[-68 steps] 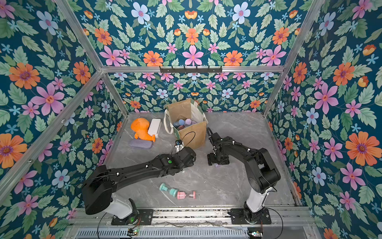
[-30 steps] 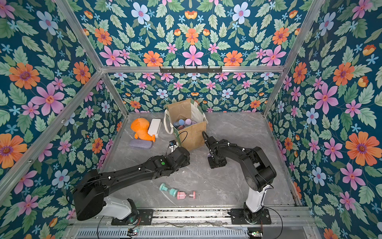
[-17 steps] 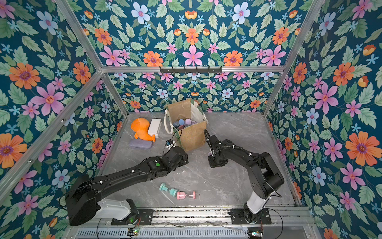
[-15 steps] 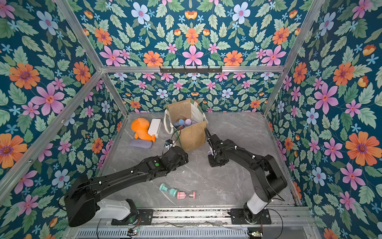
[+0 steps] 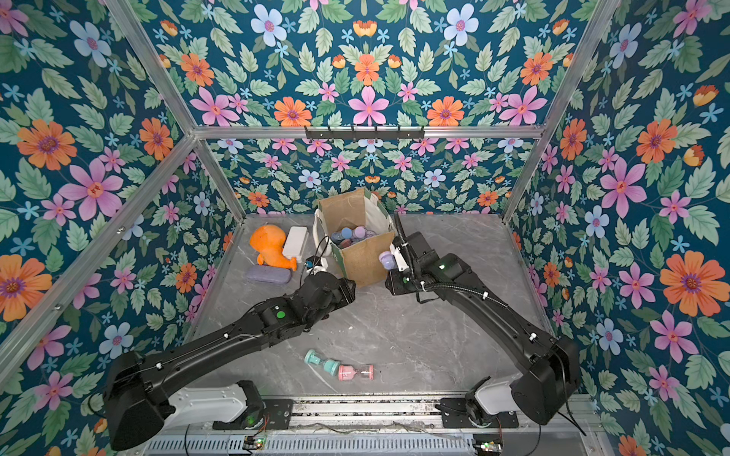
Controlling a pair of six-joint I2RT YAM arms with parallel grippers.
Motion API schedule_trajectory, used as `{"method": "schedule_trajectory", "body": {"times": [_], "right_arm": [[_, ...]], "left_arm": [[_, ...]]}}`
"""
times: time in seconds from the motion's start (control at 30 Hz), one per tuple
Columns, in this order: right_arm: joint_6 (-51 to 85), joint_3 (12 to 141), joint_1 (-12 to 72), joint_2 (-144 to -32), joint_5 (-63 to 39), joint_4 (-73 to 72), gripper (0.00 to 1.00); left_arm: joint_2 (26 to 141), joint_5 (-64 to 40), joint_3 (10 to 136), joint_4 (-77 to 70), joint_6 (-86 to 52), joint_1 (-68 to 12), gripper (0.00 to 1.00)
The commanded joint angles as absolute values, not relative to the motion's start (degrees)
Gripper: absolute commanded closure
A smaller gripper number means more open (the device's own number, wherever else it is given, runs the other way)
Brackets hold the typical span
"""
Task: Put the hourglass into the canvas bag
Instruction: Pick up the hourglass from the center of the board.
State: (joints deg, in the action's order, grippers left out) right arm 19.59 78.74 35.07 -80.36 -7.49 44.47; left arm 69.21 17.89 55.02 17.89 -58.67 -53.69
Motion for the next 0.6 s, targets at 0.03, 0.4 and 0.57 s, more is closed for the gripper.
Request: {"method": "schedule_trajectory", "body": {"times": [0.03, 0.4, 0.57], "right_arm": [[19.8, 86.6, 35.3, -84.2, -7.1, 43.7, 0.69], [14.2, 116.7, 35.2, -106.9, -2.4, 44.9, 0.69], [13.3, 130.4, 33.9, -118.6, -3.2, 46.8, 0.70]], "left_arm": [[67.7, 20.4, 57.7, 23.8, -52.8, -50.9, 0.36], [67.8, 19.1, 61.9, 26.0, -44.2, -42.9, 0.34], [69.9, 17.1, 62.2, 24.3, -41.9, -39.2, 0.35]]}}
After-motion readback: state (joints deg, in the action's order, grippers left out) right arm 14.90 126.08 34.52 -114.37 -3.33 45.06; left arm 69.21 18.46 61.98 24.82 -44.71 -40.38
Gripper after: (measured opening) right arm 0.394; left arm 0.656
